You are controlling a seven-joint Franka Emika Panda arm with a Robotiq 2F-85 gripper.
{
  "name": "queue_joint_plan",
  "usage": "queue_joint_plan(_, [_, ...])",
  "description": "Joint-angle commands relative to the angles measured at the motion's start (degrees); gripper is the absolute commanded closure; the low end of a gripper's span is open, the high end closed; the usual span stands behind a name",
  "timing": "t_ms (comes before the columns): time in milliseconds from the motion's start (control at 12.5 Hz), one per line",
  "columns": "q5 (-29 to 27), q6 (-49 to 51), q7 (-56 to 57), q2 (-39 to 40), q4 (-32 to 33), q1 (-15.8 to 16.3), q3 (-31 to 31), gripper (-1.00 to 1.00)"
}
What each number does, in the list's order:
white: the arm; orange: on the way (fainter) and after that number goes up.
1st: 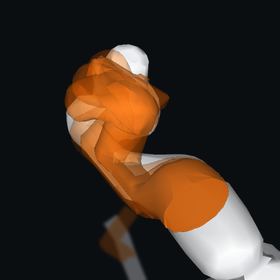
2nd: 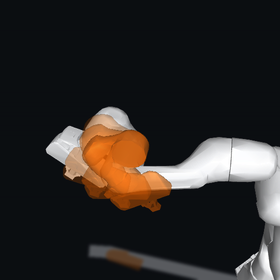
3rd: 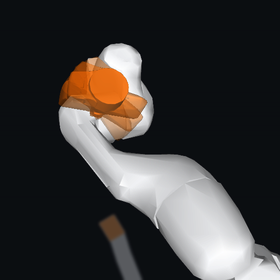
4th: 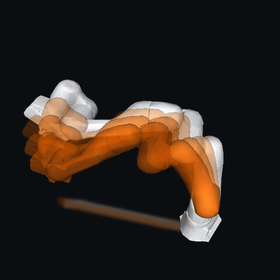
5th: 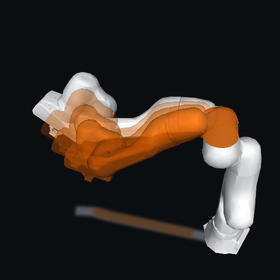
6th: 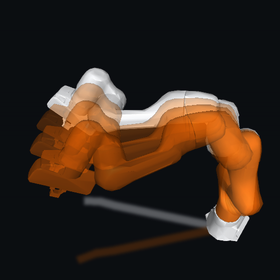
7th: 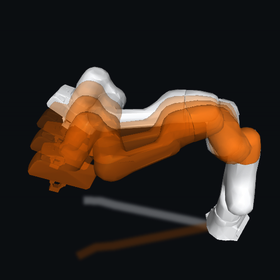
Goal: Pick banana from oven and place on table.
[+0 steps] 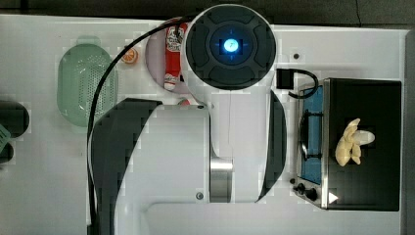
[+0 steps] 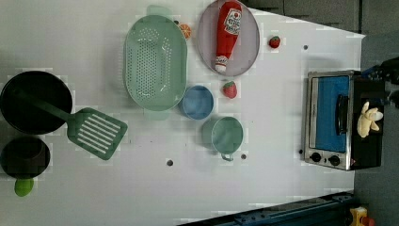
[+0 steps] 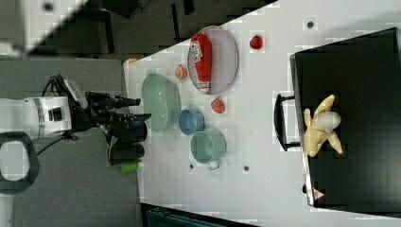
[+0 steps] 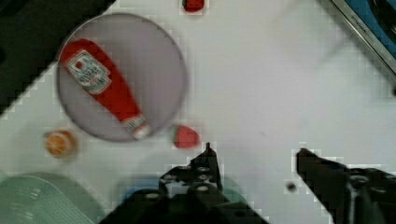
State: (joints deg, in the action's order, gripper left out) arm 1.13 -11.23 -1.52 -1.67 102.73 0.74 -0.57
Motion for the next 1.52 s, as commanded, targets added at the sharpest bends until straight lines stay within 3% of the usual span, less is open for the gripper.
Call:
queue_joint_plan(80, [-1.08,11.97,-5.83,-24.0,10.33,-2.07,-0.76,-0.59])
queue_joint_plan(240, [-1.08,11.98,-5.83,-23.99,10.34,-2.09,-0.79,-0.99])
queue_joint_plan(560, [-0.63,11.81,-5.73,-23.37,10.33,-2.61,-3.14,-1.0])
queue_joint_plan(880, [-0.56,9.93,-2.08,-20.16,10.27,-3.13,-10.72,-1.0])
queue_joint_plan(1520, [-0.5,-8.09,31.0,-6.24,9.86,-3.42,-27.62,-1.0])
